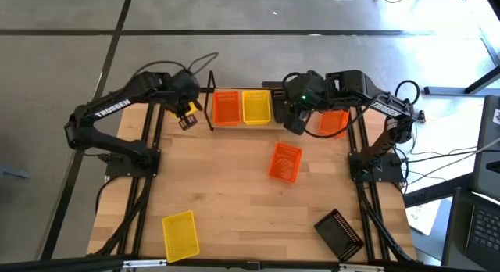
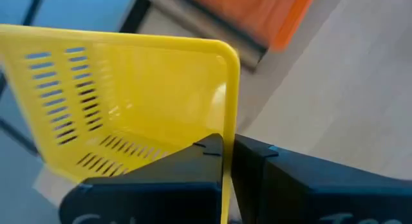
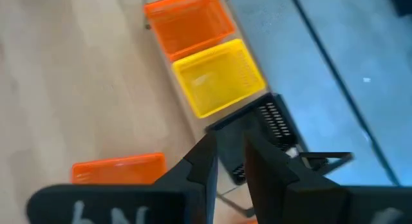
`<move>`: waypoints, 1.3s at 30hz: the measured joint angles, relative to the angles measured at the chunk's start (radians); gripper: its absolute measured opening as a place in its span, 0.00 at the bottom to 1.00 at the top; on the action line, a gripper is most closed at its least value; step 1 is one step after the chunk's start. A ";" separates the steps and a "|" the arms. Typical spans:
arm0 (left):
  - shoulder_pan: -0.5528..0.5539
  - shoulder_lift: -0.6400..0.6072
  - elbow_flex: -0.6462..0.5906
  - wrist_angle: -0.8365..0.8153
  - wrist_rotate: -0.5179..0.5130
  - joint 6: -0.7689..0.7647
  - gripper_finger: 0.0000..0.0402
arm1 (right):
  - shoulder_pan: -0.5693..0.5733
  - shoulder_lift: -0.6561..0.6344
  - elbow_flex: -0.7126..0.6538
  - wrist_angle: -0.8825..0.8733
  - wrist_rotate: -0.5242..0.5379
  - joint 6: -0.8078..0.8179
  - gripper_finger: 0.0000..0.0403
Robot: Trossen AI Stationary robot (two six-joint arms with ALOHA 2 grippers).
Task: Stack baskets on shelf by color
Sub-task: Stack the top yellow bin on the yellow bin on the shelf
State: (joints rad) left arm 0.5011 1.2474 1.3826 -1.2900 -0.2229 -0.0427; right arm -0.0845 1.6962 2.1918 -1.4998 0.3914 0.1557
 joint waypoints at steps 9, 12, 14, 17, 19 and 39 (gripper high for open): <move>-0.146 0.142 0.197 0.102 -0.013 0.081 0.00 | 0.000 -0.015 0.000 0.014 0.145 0.051 0.18; -0.182 0.209 0.247 0.188 -0.018 0.127 0.00 | 0.000 -0.014 0.000 0.014 0.165 0.050 0.18; -0.193 0.264 0.277 0.231 -0.018 0.153 0.00 | 0.000 -0.014 0.000 0.013 0.165 0.051 0.18; -0.208 0.344 0.318 0.276 -0.020 0.203 0.00 | 0.000 -0.018 -0.001 0.000 0.165 0.061 0.18; -0.213 0.394 0.340 0.311 -0.020 0.230 0.00 | 0.000 -0.027 -0.001 -0.005 0.166 0.073 0.18; -0.202 0.619 0.369 0.451 0.027 0.263 0.00 | 0.004 -0.145 0.000 -0.071 0.079 0.105 0.18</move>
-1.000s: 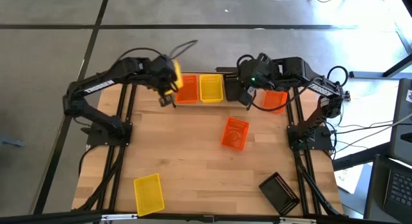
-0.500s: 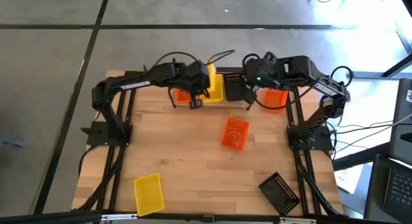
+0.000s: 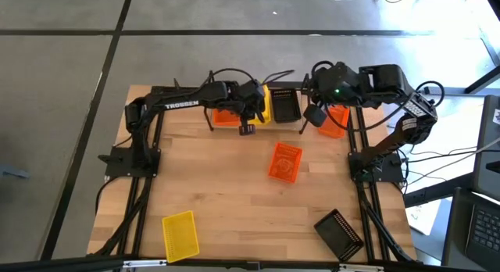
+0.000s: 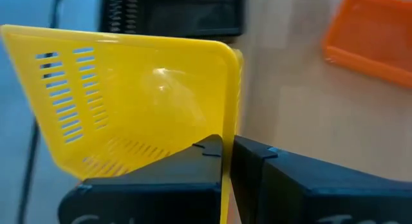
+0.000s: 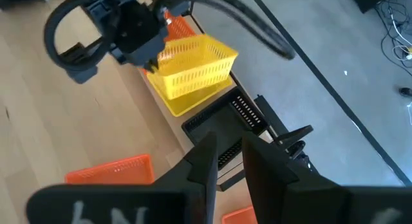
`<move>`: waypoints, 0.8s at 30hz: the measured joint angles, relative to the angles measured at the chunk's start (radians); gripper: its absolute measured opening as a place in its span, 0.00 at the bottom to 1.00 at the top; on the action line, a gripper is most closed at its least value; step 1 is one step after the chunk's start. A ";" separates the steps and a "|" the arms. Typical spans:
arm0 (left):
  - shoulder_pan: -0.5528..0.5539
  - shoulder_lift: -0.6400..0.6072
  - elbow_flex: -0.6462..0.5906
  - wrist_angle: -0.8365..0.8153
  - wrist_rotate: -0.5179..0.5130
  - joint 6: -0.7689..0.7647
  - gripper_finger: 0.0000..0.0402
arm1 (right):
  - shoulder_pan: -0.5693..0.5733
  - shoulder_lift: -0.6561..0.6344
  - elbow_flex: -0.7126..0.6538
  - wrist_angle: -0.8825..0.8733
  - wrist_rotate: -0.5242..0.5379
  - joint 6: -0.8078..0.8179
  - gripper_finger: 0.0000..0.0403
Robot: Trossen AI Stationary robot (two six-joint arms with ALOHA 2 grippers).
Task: Stack baskets on shelf by color
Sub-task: Stack the top yellow bin on the yellow bin on the shelf
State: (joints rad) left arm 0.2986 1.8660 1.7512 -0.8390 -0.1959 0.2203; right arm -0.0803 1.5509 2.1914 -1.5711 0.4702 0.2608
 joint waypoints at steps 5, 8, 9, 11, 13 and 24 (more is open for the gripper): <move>0.014 -0.001 0.000 0.001 -0.021 -0.008 0.00 | 0.000 0.001 0.000 0.000 0.000 -0.004 0.18; 0.021 -0.001 0.000 0.001 -0.020 -0.027 0.00 | 0.000 0.002 0.000 0.000 0.000 -0.005 0.18; 0.023 -0.001 0.000 0.000 -0.014 -0.027 0.00 | 0.000 0.002 0.000 0.000 0.000 -0.006 0.18; 0.022 0.002 0.000 0.006 0.005 -0.030 0.00 | 0.000 0.002 0.000 0.000 0.000 -0.010 0.18; 0.022 0.007 -0.002 0.006 0.012 -0.032 0.00 | 0.000 0.002 0.000 0.000 0.000 -0.022 0.18; 0.022 0.007 -0.003 0.002 -0.001 -0.054 0.00 | -0.001 0.002 0.000 0.000 0.007 -0.033 0.18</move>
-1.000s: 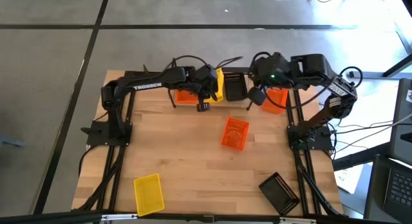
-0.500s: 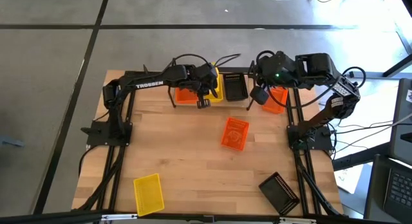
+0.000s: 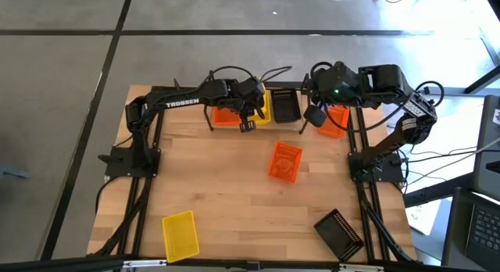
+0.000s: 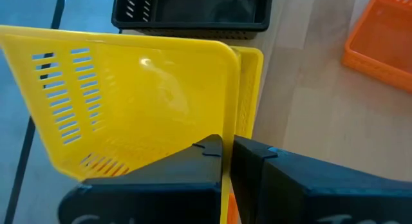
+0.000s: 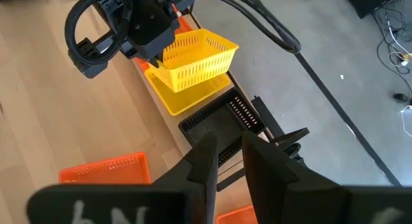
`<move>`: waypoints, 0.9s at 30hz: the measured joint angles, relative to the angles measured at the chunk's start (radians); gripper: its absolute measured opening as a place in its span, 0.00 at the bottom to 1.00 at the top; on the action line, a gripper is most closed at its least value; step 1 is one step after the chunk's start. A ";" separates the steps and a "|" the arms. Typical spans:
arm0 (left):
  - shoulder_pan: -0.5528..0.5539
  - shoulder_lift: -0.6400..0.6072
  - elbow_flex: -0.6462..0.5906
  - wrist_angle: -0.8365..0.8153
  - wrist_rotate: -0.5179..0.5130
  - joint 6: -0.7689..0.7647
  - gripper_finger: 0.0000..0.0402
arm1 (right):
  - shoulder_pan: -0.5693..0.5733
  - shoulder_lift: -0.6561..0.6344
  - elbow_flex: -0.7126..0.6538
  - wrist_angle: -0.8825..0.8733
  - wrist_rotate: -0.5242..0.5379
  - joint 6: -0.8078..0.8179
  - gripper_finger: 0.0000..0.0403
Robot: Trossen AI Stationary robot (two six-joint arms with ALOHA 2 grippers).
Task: Stack baskets on shelf by color
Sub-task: Stack the top yellow bin on the yellow bin on the shelf, then stack the bottom orange bin on the orange bin on the shelf
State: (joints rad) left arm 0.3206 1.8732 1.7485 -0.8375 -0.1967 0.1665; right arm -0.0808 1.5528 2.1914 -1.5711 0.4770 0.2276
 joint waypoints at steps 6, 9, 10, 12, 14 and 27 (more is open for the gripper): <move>0.000 0.000 0.000 0.001 0.000 -0.001 0.02 | 0.000 0.000 0.000 0.000 0.000 0.000 0.18; 0.000 0.000 0.000 0.000 -0.002 -0.002 0.05 | 0.000 0.000 0.000 0.000 0.000 0.002 0.18; 0.000 0.000 0.000 0.000 -0.002 -0.001 0.06 | 0.000 0.000 0.000 0.000 0.000 0.003 0.18; 0.000 0.000 0.000 0.001 -0.002 0.000 0.07 | 0.000 0.000 0.000 0.000 0.000 0.003 0.18; 0.000 0.000 0.000 0.001 -0.002 -0.001 0.08 | 0.000 0.000 0.000 0.000 0.000 0.003 0.18; -0.005 0.054 -0.001 -0.020 -0.005 -0.008 0.18 | 0.001 0.000 0.000 0.000 0.001 0.013 0.18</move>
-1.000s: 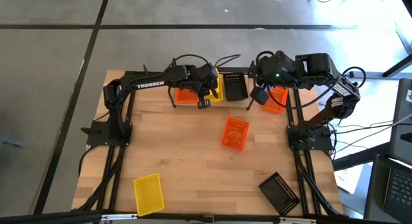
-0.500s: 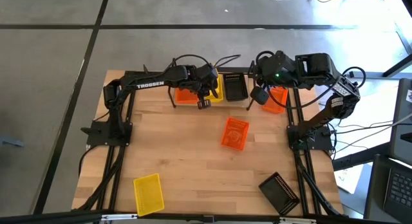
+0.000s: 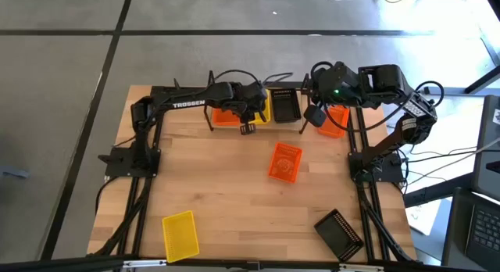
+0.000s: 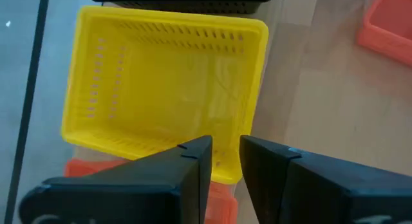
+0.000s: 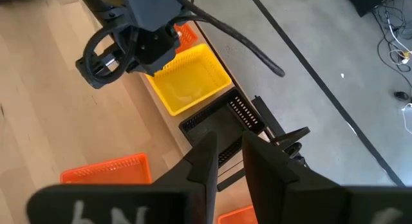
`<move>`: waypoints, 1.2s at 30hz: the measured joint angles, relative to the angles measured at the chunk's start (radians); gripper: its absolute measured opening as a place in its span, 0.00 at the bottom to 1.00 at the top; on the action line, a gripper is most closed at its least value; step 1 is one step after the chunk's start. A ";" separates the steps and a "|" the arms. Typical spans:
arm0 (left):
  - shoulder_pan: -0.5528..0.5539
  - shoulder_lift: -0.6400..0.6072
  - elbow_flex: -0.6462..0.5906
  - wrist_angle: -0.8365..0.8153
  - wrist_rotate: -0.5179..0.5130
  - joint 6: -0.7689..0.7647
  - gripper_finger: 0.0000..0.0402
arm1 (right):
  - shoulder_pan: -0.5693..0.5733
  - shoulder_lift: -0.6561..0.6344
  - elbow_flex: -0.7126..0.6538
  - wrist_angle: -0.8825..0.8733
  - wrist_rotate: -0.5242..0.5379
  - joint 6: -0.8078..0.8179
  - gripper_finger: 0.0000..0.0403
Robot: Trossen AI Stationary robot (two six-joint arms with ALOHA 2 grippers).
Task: Stack baskets on shelf by color
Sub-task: Stack the bottom orange bin on the orange bin on the shelf
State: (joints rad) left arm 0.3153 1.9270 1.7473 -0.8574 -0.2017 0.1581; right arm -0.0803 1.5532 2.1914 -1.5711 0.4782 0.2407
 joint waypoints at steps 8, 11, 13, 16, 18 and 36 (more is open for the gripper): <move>-0.006 -0.083 0.000 -0.024 -0.021 -0.004 0.18 | 0.006 0.000 0.000 0.000 -0.020 0.004 0.18; 0.001 -0.155 0.000 -0.062 -0.001 -0.017 0.18 | 0.020 0.000 -0.008 -0.001 -0.129 -0.040 0.18; 0.007 -0.211 0.000 -0.088 0.022 -0.017 0.18 | 0.036 0.000 -0.026 0.000 -0.197 -0.044 0.18; 0.008 -0.291 0.001 -0.114 0.031 -0.017 0.18 | 0.067 -0.001 -0.086 0.002 -0.244 -0.001 0.18; 0.008 -0.343 0.001 -0.119 0.029 -0.017 0.18 | 0.086 -0.001 -0.151 0.014 -0.265 0.034 0.18; 0.025 -0.592 0.002 -0.141 0.034 0.054 0.18 | 0.099 0.001 -0.847 0.704 -0.759 0.410 0.18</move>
State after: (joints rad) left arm 0.3406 1.3353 1.7496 -0.9981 -0.1678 0.2121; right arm 0.0185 1.5539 1.3439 -0.8675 -0.2805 0.6510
